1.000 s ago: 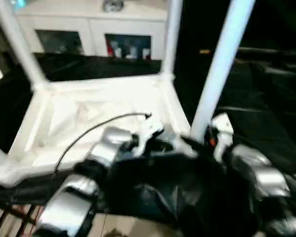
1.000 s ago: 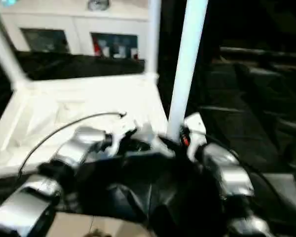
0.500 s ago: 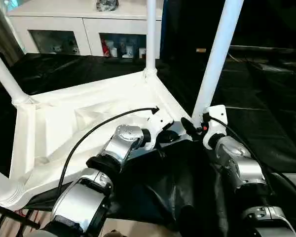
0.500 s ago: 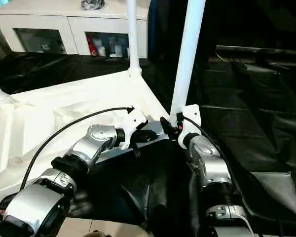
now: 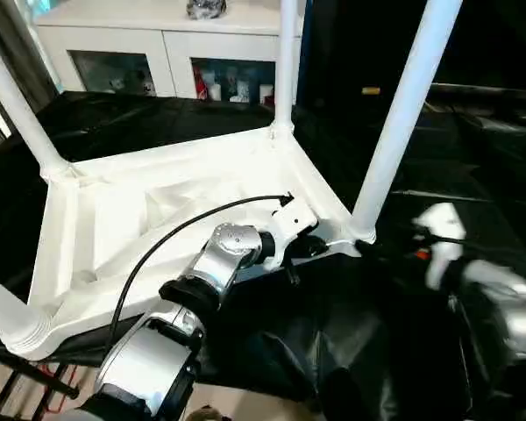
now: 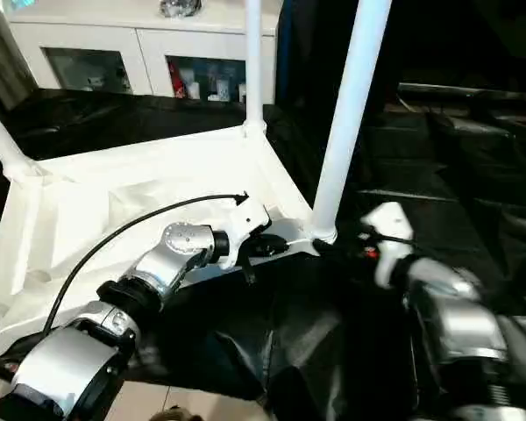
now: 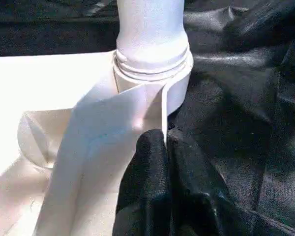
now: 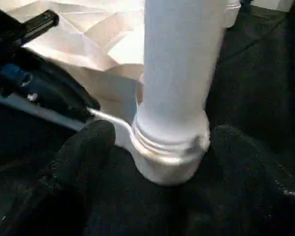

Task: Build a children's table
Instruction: Rotate leg to tighten

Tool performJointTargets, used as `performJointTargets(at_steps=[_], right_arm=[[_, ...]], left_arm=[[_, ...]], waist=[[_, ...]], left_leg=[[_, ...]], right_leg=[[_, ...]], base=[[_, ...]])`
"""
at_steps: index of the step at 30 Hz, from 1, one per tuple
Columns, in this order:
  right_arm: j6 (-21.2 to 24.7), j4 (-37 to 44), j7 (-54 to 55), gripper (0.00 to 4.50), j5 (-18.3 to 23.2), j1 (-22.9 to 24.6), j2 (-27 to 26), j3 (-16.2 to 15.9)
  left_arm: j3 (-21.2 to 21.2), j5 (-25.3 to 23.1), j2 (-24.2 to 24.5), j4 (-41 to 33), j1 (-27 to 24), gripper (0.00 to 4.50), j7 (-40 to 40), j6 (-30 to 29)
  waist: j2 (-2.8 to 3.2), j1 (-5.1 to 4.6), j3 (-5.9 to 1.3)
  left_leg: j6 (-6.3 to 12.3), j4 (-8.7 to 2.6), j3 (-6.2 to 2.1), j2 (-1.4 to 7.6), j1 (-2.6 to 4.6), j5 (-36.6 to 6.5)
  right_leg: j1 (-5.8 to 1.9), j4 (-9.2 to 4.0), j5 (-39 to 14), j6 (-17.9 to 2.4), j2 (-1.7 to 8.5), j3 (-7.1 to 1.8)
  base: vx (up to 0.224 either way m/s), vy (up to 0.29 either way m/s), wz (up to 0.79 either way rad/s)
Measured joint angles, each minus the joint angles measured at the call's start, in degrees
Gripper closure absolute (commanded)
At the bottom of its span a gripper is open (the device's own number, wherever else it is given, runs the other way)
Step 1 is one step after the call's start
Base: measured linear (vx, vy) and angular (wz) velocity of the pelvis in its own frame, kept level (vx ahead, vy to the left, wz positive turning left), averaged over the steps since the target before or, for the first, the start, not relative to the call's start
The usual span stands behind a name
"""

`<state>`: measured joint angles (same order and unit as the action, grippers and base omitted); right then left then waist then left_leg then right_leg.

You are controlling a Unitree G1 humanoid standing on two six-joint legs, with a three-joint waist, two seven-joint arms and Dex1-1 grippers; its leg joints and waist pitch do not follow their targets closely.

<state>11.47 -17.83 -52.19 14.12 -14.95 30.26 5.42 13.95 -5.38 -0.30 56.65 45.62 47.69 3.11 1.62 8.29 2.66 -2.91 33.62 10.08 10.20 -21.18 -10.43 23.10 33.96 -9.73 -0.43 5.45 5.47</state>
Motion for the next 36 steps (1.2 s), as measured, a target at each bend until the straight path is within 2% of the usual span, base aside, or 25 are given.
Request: performJointTargets(at_steps=[2,7,12,19,23,24,28,29,33,34,36], right_arm=[[0.69,1.35,-0.96,0.80,0.60,0.89,1.28,1.20],[2.92,3.95,-4.80,0.80,3.26,3.77,3.57,1.43],[3.07,4.37,-4.25,0.80,3.59,3.67,3.15,1.40],[2.25,4.73,-1.85,0.80,3.21,1.79,1.20,0.79],[2.25,5.00,-2.03,0.80,3.25,1.80,1.22,0.79],[2.25,5.01,-2.03,0.76,3.26,1.81,1.24,0.78],[2.25,5.15,-2.03,0.76,3.29,1.99,1.32,0.76],[2.25,5.28,-2.03,0.76,3.30,2.09,1.32,0.75],[2.28,5.64,-2.01,0.76,3.32,2.48,1.32,0.48],[2.30,5.84,-2.01,0.76,3.32,2.70,1.31,0.37],[2.36,6.21,-2.01,0.76,3.32,3.21,1.31,0.07]], left_arm=[[0.00,0.00,-0.04,-0.14,-0.13,4.50,0.18,0.21],[-0.11,0.16,0.23,-1.62,-1.45,4.50,0.56,1.37],[-0.19,0.86,0.42,-2.43,-2.37,4.50,1.63,2.29],[2.57,1.28,3.53,-8.59,-4.23,4.50,11.50,2.23],[2.69,1.22,4.30,-9.30,-4.62,4.50,11.30,2.22],[2.50,1.27,4.26,-9.79,-4.62,4.17,10.74,1.80],[1.42,2.84,3.68,-13.55,-4.60,4.03,10.23,-3.96],[1.29,3.13,3.50,-14.48,-4.59,3.74,9.86,-5.16],[0.21,3.71,2.19,-16.34,-4.30,3.62,6.86,-8.22],[0.18,3.72,2.10,-16.48,-4.17,3.35,6.33,-8.50],[0.38,3.30,1.95,-16.91,-3.95,3.25,5.47,-9.25]], waist=[[-0.02,0.01,0.01],[-0.03,0.09,0.02],[-0.05,0.08,0.03],[-0.08,0.24,0.03],[-0.09,0.08,0.04],[-0.09,0.04,0.04],[-0.08,-0.03,0.03],[-0.07,-0.05,0.03],[-0.07,-0.09,0.03],[-0.05,-0.08,0.02],[-0.02,-0.14,0.00]], left_leg=[[0.02,-0.02,0.00,0.00,0.00,0.01],[0.31,-0.02,0.00,0.02,-0.05,0.11],[0.33,0.02,0.00,0.02,-0.11,0.10],[0.26,0.02,-0.01,0.04,-0.15,0.05],[0.23,0.03,-0.01,0.04,-0.13,0.03],[0.21,0.04,-0.01,0.04,-0.13,0.02],[0.13,0.07,-0.01,0.04,-0.11,-0.02],[0.09,0.08,-0.01,0.04,-0.11,-0.05],[0.09,0.07,-0.01,0.04,-0.11,-0.05],[0.09,0.07,-0.01,0.04,-0.12,-0.05],[0.10,0.06,-0.01,0.04,-0.12,-0.05]], right_leg=[[0.00,0.00,0.00,0.00,0.00,0.00],[0.03,-0.01,0.05,-0.09,0.00,0.06],[0.05,-0.03,0.05,-0.09,0.00,0.06],[0.07,-0.05,0.06,-0.11,0.00,0.07],[0.07,-0.01,0.07,-0.12,0.00,0.07],[0.07,0.00,0.07,-0.13,0.00,0.07],[0.05,0.00,0.07,-0.13,0.00,0.06],[0.05,0.00,0.07,-0.13,0.00,0.06],[0.05,0.00,0.09,-0.16,0.00,0.06],[0.05,-0.01,0.09,-0.15,0.00,0.06],[0.05,-0.01,0.09,-0.15,0.00,0.06]], base=[[0.000,0.000,0.00],[0.000,0.000,0.00],[0.000,0.000,0.00],[0.000,0.000,0.00],[0.000,0.000,0.00],[0.000,0.000,0.00],[0.000,0.000,0.00],[0.000,0.000,0.00],[0.000,0.000,0.00],[0.000,0.000,0.00],[0.000,0.000,0.00]])
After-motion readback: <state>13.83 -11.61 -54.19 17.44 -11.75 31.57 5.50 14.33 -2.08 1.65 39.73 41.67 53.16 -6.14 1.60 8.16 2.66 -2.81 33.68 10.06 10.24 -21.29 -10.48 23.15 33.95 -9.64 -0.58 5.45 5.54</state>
